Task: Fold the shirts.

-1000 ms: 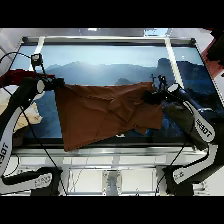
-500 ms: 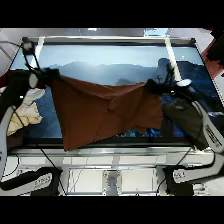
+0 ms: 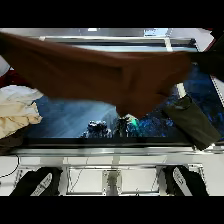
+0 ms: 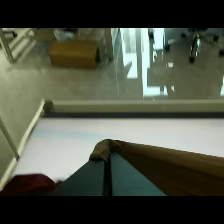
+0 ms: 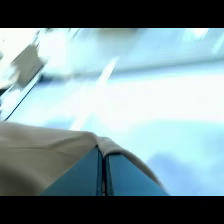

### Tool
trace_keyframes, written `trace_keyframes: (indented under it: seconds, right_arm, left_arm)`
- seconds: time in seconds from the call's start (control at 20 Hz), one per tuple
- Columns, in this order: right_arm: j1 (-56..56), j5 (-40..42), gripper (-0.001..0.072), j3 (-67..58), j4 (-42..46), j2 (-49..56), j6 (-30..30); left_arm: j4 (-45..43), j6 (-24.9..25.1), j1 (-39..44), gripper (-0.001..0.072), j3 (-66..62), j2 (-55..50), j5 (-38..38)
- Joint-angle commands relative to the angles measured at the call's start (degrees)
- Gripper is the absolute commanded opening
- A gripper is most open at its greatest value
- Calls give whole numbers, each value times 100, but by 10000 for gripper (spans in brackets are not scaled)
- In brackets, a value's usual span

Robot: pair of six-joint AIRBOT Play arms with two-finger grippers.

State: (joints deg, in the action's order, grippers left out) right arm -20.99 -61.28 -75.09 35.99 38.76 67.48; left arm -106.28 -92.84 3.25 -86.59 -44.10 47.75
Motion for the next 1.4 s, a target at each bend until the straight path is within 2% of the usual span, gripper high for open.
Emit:
trace_keyframes:
  seconds: [0.0, 0.15, 0.35, 0.55, 0.7, 0.8, 0.9, 1.05, 1.1, 1.15, 1.2, 1.25, 1.35]
  right_arm:
    - [-629, -551, 24, -1154, 1093, -1113, 662]
    - [-684, -710, 24, -2164, 1093, -896, 796]
    - [-684, -855, 24, -2612, 31, 31, 752]
    - [-647, -1346, 25, -2581, -216, 1386, 577]
    - [-173, -1379, 26, -2177, 192, 2597, 278]
    - [269, -1091, 26, -1816, 605, 3438, 219]
    - [708, -514, 26, -1508, 929, 4369, 146]
    - [1217, 887, 30, -1419, 907, 5698, 168]
    - [1346, 1443, 65, -1419, 715, 5995, 166]
    - [1443, 1926, 224, -1419, 474, 6175, 166]
    - [1519, 2380, 361, -1419, 264, 6258, 155]
    - [1543, 2673, 361, -1425, 164, 6253, 151]
    - [1453, 2581, 361, -1606, 133, 6151, 153]
  left_arm:
    - [-61, 487, -4, 7, -623, 728, 214]
    - [20, 883, -4, 7, -1252, 682, 614]
    - [17, 1106, -4, 7, -1298, 417, 796]
    - [157, 1145, -4, 8, -1292, -1036, 1766]
    - [286, 1143, -4, 8, -1231, -2538, 1803]
    - [319, 1123, -4, 8, -1215, -3598, 1626]
    - [254, 946, -4, 8, -1217, -4704, 1121]
    - [302, 273, -4, 21, -1246, -5818, 229]
    - [299, 15, -4, 196, -1283, -6000, 37]
    - [282, -151, -4, 534, -1305, -6041, -144]
    - [219, -223, -7, 695, -1390, -6011, -275]
    - [70, -203, -7, 692, -1569, -5958, -284]
    - [-181, -205, -37, 692, -2109, -5713, -197]
